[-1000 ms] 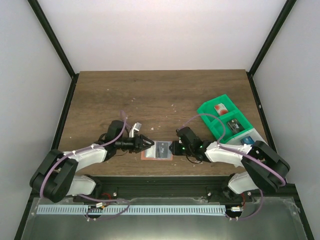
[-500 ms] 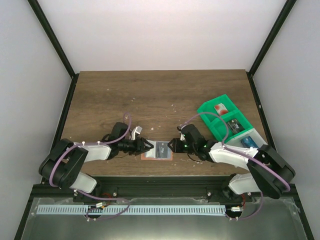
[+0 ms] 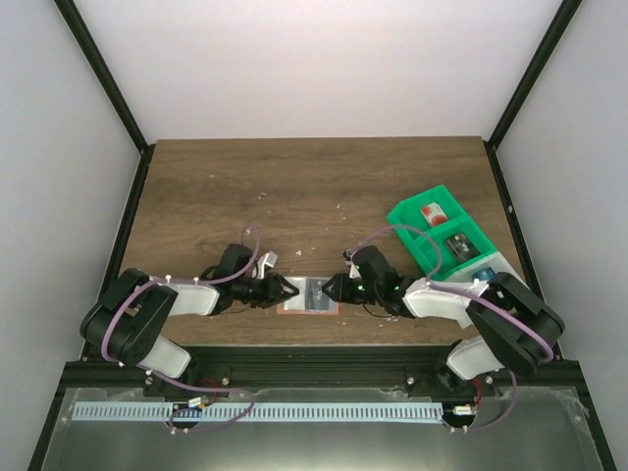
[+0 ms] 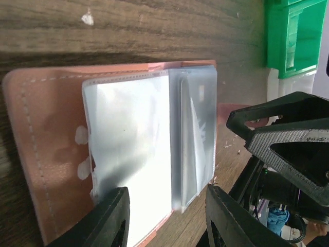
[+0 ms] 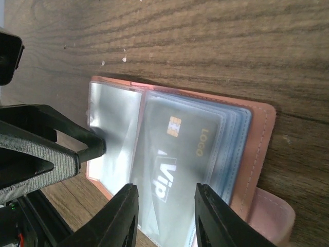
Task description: Take the credit cards out of the card holder
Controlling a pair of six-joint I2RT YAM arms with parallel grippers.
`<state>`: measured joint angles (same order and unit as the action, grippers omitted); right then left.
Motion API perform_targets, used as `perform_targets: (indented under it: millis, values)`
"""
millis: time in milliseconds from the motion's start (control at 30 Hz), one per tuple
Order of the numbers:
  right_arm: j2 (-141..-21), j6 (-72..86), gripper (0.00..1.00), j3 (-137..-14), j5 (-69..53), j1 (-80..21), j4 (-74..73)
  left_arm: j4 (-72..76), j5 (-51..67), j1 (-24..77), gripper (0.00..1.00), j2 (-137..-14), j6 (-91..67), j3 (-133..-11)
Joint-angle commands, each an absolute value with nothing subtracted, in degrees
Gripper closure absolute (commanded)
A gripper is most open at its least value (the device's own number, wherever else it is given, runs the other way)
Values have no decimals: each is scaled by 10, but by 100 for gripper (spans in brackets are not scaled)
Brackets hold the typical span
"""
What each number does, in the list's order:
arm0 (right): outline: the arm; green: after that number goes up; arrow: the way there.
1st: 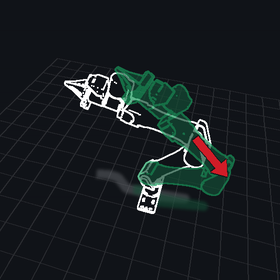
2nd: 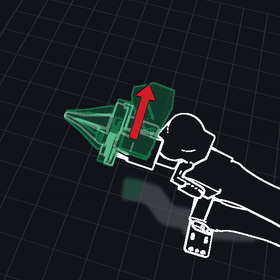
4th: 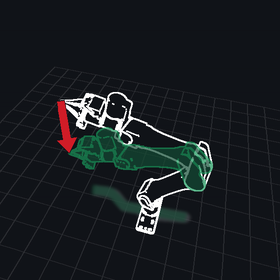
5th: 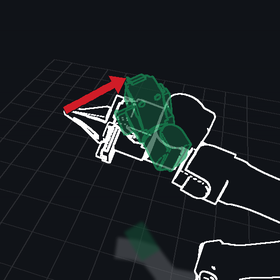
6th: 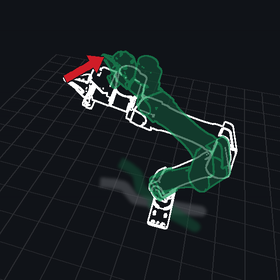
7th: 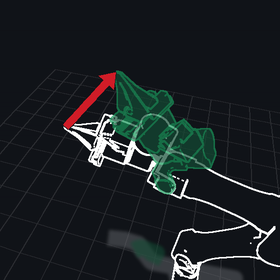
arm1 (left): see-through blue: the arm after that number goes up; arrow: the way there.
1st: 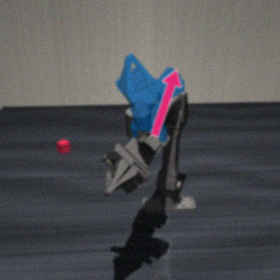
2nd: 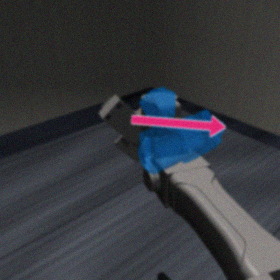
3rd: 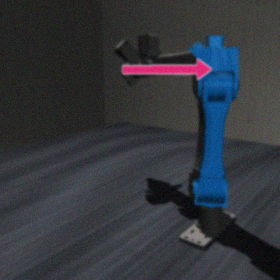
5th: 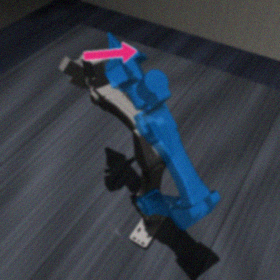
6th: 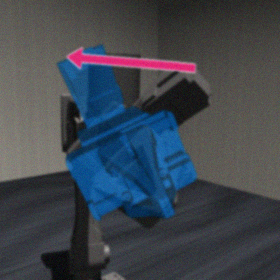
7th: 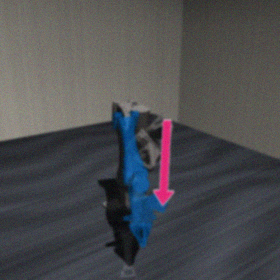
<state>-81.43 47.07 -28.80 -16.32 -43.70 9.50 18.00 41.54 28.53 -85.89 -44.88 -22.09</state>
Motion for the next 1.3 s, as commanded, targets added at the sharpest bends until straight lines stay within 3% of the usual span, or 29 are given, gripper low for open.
perform_targets:
  millis: [0,333,767,1267]
  values:
    - [-838,479,68,-286,-184,-439,125,206,416,287,57,-867,-442,-206]
    - [-871,485,67,-292,-170,-439,121,226,423,287,57,-865,-458,-185]
    - [-889,517,63,-288,-244,-439,195,243,423,287,57,-869,-467,-173]
    - [-843,528,63,-275,-256,-439,206,244,423,287,59,-858,-474,-167]
